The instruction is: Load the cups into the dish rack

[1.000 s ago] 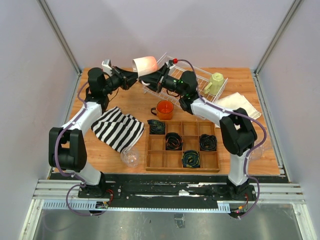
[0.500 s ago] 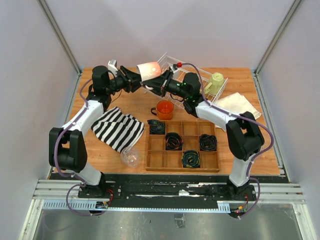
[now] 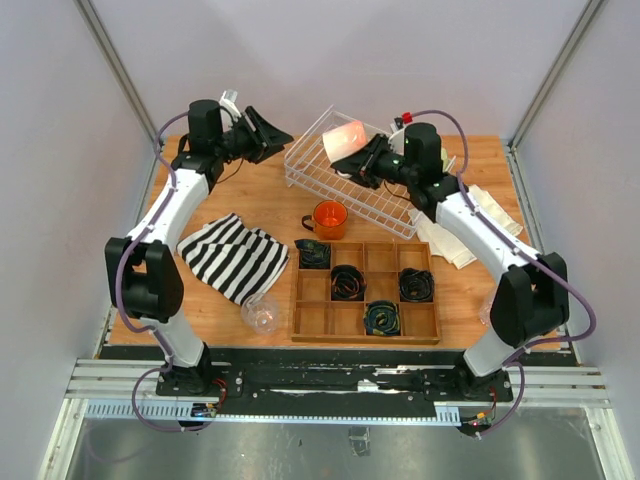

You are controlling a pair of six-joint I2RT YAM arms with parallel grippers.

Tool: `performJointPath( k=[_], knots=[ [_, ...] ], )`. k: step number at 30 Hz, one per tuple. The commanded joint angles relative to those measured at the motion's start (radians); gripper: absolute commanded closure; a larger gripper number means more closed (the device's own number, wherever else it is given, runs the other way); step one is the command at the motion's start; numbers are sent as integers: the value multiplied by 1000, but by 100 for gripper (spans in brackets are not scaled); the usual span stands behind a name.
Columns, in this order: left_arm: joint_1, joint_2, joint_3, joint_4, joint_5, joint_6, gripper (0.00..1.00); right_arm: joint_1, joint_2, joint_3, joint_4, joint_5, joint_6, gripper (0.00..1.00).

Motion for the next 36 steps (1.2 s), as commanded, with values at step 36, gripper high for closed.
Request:
performJointPath(
  k=[36],
  knots=[
    [3,109,65,-207,-68,274,46,46,320,669,-1096,1271,-148,99]
  ],
)
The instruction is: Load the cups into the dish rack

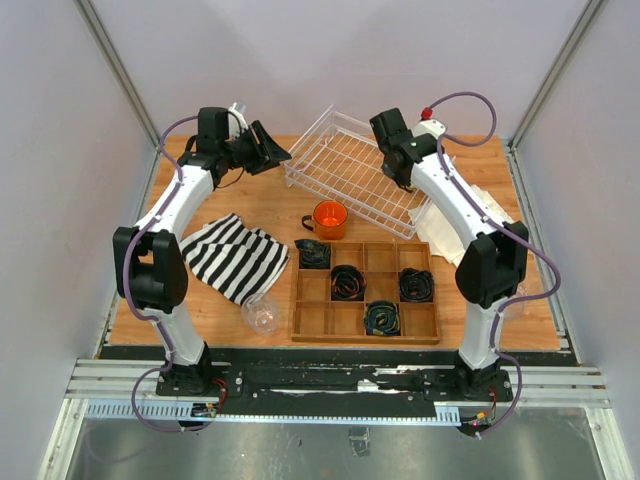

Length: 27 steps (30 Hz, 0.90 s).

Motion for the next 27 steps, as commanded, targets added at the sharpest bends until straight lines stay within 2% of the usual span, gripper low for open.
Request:
performJointPath(
  k=[1,7,27],
  knots=[
    [3,14,0,5,16,23,46,14,49,118,-71,139,113,99],
    [3,16,-4,3,16,28,46,15,116,169,-149,179,184,99],
    [11,-14,-51,3,29,46,46,21,195,132,-301,194,405,100]
  ],
)
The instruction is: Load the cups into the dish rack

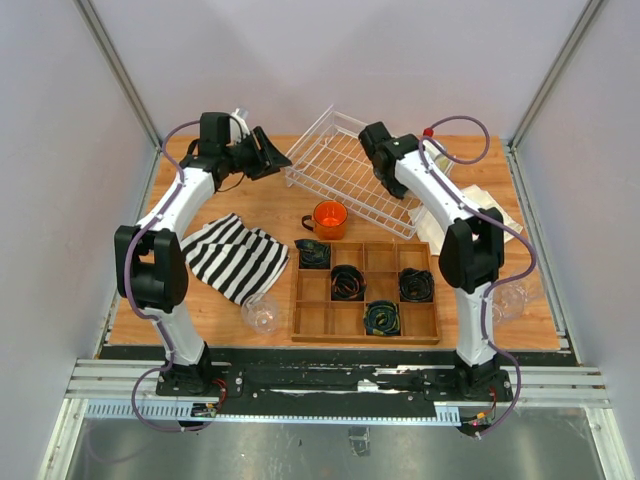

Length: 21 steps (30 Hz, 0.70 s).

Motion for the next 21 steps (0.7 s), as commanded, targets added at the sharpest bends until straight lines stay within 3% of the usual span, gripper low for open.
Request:
performJointPath(
  k=[1,21],
  knots=[
    [12,-22,-25,4,19,24,46,17,16,7,-61,91,78,99],
    [33,-61,-86,-3,29,48,46,-3,77,-68,-88,105,150,100]
  ],
)
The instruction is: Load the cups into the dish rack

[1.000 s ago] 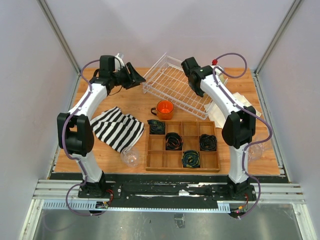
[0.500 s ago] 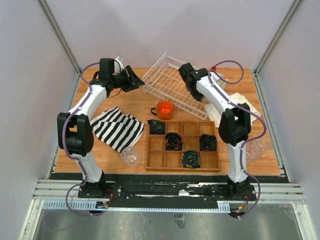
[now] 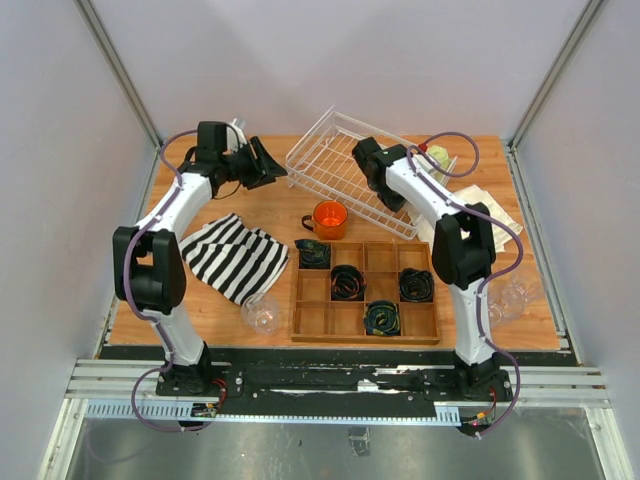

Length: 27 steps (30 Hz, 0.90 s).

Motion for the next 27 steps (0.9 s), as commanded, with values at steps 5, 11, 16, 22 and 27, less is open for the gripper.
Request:
performJointPath(
  k=[5,11,16,22,27],
  knots=[
    [14,-56,-39,9,17,22,46,-24,36,-12,-69,99,53,99],
    [18,-57,-47,6,13,26,46,-26,62,-4,-67,94,57,99],
    [21,-57,-50,6,8,28,46,-25,73,3,-69,93,40,87],
    [21,-47,-49,12,10,21,46,-24,81,29,-47,103,-22,68],
    [21,-42,-45,20,11,16,46,-11,81,52,-28,131,-77,44]
  ],
)
